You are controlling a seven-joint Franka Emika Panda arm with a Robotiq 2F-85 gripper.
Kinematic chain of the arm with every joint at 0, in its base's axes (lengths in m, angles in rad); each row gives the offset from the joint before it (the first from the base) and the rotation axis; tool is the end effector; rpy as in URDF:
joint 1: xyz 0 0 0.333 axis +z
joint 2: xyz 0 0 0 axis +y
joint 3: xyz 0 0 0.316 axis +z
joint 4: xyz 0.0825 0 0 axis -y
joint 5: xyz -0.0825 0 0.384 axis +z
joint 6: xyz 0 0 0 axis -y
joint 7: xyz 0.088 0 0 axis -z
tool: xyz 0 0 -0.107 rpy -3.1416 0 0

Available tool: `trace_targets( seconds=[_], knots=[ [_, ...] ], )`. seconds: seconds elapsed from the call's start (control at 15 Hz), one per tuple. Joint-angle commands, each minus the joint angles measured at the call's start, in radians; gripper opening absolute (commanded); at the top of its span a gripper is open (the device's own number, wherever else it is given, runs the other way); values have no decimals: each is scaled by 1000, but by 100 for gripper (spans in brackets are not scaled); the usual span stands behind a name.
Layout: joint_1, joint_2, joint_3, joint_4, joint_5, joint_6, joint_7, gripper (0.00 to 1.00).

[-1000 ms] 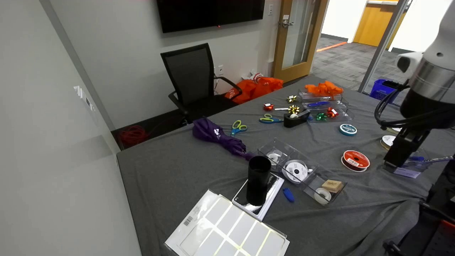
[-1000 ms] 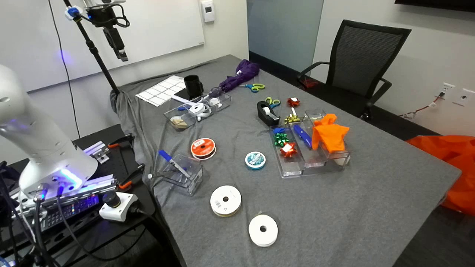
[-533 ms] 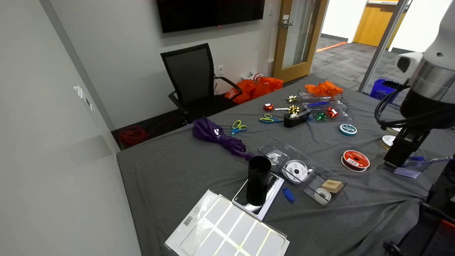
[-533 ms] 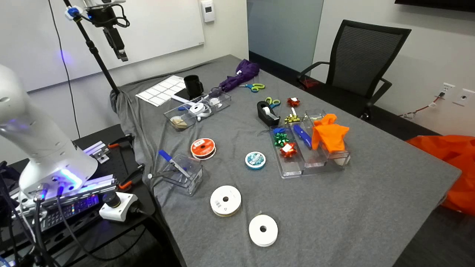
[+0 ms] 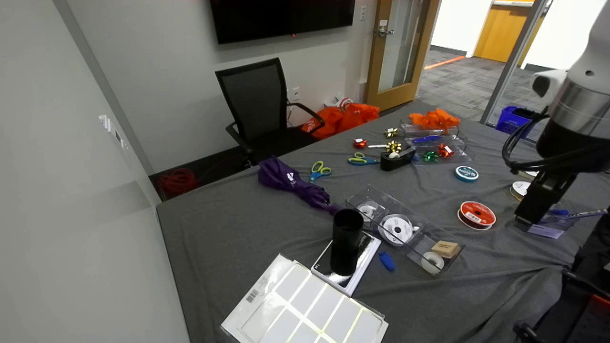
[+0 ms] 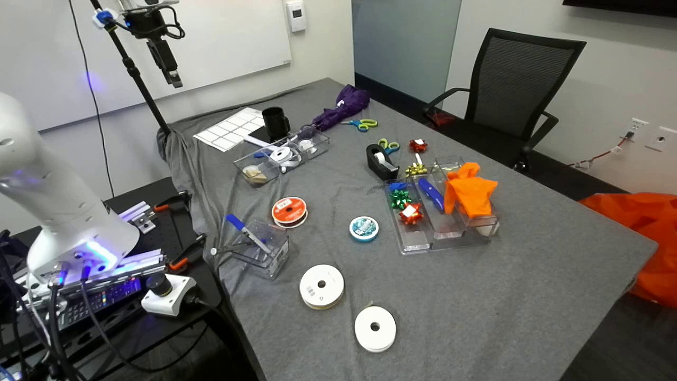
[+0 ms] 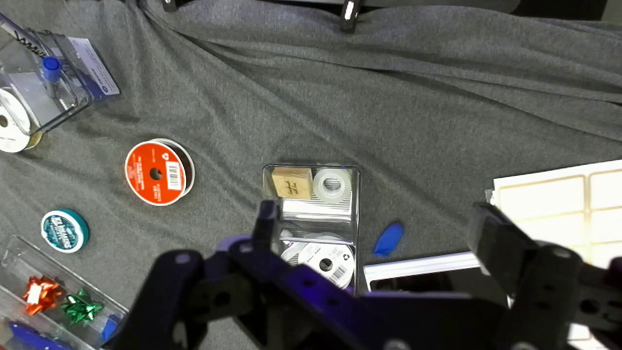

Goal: Remove the white object from the top segment of the clear case on the left and put it on the table

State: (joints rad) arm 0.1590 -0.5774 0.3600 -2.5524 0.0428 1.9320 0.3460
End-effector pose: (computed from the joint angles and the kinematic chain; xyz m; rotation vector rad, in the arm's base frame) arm 0.3189 0.1873 0.4434 2.9688 0.1410 -0.0068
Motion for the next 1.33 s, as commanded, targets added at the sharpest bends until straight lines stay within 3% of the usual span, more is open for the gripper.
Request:
trace_targets(
  seconds=[0.0, 0.27, 0.6, 0.93, 1.27],
  knots=[
    [17, 4, -15, 1, -9, -1, 8, 100],
    [-1, 33, -18, 10, 31, 34, 81, 100],
    [-68, 136, -91, 57, 88, 129, 194, 100],
    [-122, 320, -155, 174, 141, 253, 311, 100],
    [-112, 550, -175, 349, 175, 400, 542, 100]
  ],
)
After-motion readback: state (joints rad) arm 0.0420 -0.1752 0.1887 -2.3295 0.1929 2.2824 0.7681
